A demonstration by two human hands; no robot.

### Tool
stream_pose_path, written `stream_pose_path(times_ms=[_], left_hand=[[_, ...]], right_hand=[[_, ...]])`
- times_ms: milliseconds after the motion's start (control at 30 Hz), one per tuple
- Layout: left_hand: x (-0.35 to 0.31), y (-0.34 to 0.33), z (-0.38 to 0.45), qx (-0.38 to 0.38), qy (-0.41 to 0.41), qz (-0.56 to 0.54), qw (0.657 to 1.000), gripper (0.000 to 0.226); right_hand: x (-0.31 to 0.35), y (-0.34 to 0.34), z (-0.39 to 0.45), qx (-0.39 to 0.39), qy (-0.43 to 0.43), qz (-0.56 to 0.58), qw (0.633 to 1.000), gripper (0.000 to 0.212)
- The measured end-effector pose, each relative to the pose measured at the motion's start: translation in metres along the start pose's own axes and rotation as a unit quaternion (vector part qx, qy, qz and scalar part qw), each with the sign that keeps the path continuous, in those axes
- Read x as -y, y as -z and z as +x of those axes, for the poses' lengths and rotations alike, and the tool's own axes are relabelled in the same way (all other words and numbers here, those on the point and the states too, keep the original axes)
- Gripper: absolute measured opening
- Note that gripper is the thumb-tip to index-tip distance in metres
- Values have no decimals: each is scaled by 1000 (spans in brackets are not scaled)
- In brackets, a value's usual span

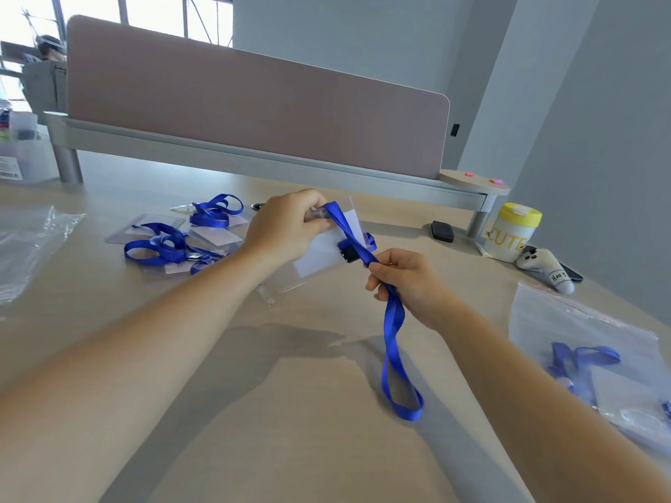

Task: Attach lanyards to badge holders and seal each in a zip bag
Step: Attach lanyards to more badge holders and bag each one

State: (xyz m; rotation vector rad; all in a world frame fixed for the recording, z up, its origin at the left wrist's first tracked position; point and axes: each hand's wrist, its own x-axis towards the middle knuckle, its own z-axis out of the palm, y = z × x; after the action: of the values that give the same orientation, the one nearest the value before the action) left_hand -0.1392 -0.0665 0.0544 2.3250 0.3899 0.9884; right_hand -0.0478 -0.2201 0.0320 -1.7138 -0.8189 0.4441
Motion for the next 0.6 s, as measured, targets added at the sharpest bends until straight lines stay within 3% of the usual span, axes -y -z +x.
stream_pose_path(times_ms=[233,367,467,600], left_hand=[[-3,1,-5,35,-24,-58,997,15],[0,4,-6,62,-14,-100,993,16],[2,6,-7,94,-15,-97,991,20],[3,4,-8,108,-37,-57,992,19]], right_hand=[[-4,-1,2,19,-4,-50,999,29],[-8,1,7,8,-18,-58,998,21],[-2,2,10,15,-9,-134,991,16],[11,2,12,45,-4,-201,979,25]])
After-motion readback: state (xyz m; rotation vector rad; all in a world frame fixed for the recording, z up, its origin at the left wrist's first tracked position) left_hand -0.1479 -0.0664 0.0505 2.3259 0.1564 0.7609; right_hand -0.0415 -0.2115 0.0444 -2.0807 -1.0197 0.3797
